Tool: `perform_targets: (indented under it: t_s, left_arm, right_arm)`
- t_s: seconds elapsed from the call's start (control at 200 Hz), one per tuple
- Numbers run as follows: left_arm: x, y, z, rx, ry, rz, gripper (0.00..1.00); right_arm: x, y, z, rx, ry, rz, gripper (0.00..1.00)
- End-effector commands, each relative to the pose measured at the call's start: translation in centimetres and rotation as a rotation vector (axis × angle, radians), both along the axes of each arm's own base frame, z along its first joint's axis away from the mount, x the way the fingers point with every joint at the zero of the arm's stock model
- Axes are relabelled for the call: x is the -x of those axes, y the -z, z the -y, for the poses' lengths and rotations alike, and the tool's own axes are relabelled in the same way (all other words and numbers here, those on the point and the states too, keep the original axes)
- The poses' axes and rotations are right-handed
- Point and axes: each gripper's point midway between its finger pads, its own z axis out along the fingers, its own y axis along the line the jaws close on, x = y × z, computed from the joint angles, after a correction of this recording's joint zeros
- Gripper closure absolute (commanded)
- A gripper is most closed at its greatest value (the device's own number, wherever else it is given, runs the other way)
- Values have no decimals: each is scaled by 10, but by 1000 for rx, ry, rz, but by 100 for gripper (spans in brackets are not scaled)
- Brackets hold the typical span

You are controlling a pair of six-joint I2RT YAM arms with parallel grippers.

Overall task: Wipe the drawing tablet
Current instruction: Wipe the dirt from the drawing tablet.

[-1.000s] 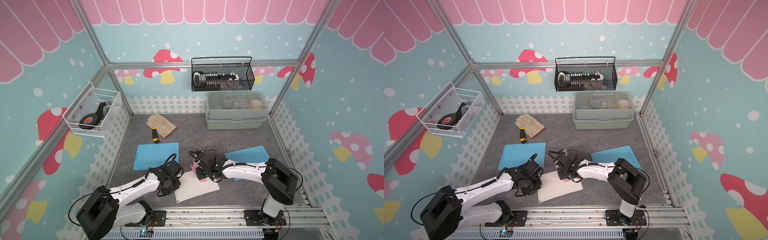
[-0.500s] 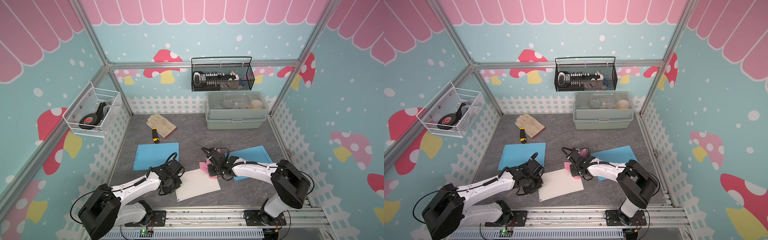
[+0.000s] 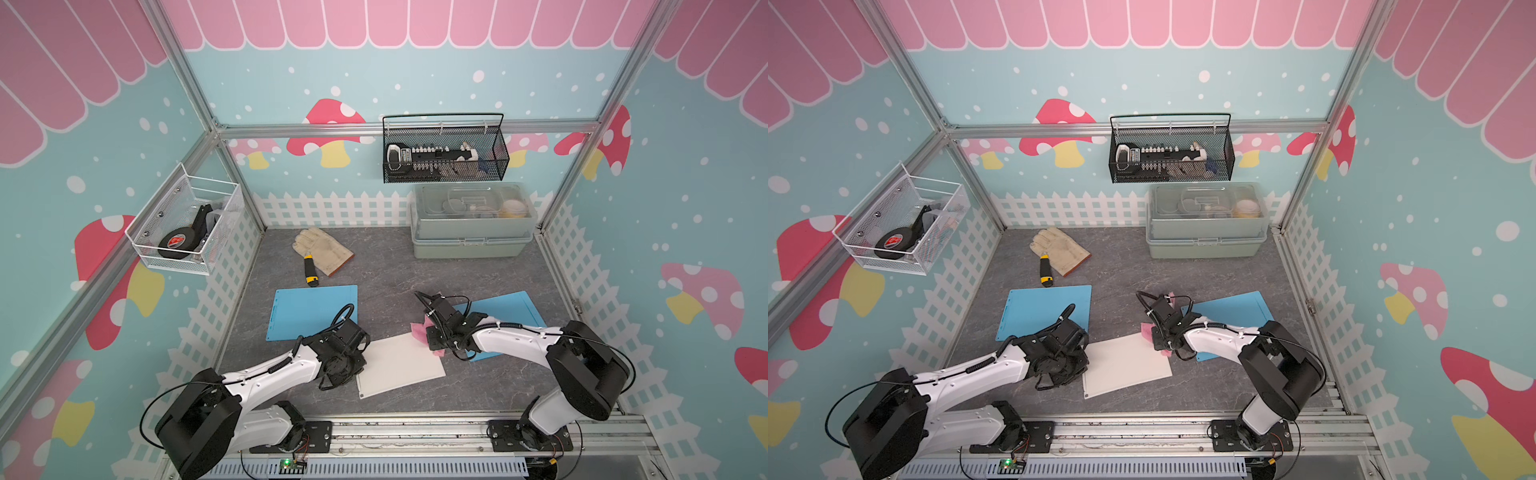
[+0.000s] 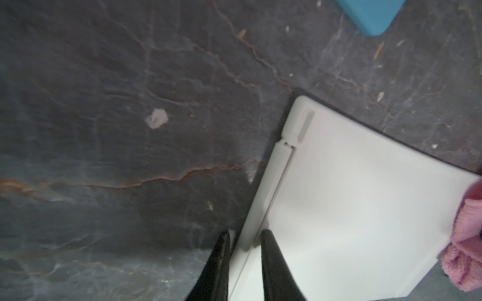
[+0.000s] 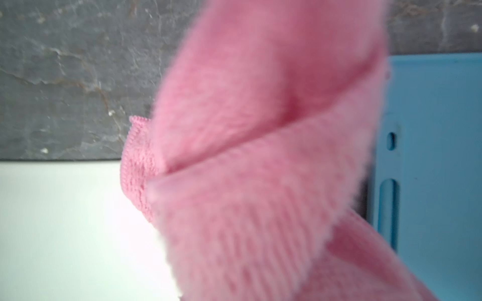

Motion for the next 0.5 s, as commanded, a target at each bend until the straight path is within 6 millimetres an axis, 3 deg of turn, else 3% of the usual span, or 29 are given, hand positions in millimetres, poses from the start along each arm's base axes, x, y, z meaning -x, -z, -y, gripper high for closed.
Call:
perform_targets:
  t_s: [0.0,0.07,0.13,0.2,0.365,0.42,0.495]
  left_arm:
    - [33,30,-36,-150,-32,-125,78]
    - [34,32,-36,-152,-33,-133,78]
    - [36,33,-37,-157,-32,-140,78]
    - [37,34,-40,-162,-40,-144,78]
    - [38,35,-40,-165,-48,-145,78]
    - [37,35,-40,-164,-47,-143,78]
    - [36,35,-39,-160,-49,-143,78]
  right_arm:
    - [18,-6,-52,37,-190,78,100]
    - [21,-9,-89,-6,-247,100,100]
    - [17,-5,-94,15,-229,91,100]
    - [8,3,-74,67,-169,69,100]
    - [-2,15,5,142,-39,3,100]
    - [1,13,10,144,-54,14,100]
    - [10,7,-13,95,-118,29,100]
